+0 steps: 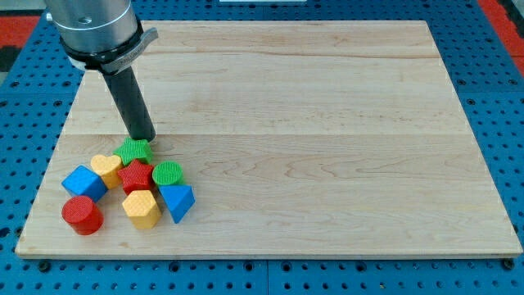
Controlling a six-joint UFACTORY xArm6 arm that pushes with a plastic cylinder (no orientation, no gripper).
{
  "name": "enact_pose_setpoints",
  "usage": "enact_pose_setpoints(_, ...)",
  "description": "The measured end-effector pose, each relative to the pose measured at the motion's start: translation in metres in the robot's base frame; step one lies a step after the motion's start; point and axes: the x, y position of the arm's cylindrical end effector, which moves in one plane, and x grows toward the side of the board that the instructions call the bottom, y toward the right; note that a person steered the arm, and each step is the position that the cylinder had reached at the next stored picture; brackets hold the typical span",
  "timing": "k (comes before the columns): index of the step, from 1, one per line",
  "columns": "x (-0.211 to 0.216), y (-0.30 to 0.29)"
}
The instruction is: Move arm at bottom center of the board
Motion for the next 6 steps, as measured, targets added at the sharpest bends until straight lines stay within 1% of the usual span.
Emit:
enact_pose_setpoints(3, 0.000, -0.002)
enact_pose_setpoints(4, -0.003, 0.025)
enact_pose_setpoints(5, -0.007, 0.093)
enact_pose_setpoints(6, 0.032, 0.178)
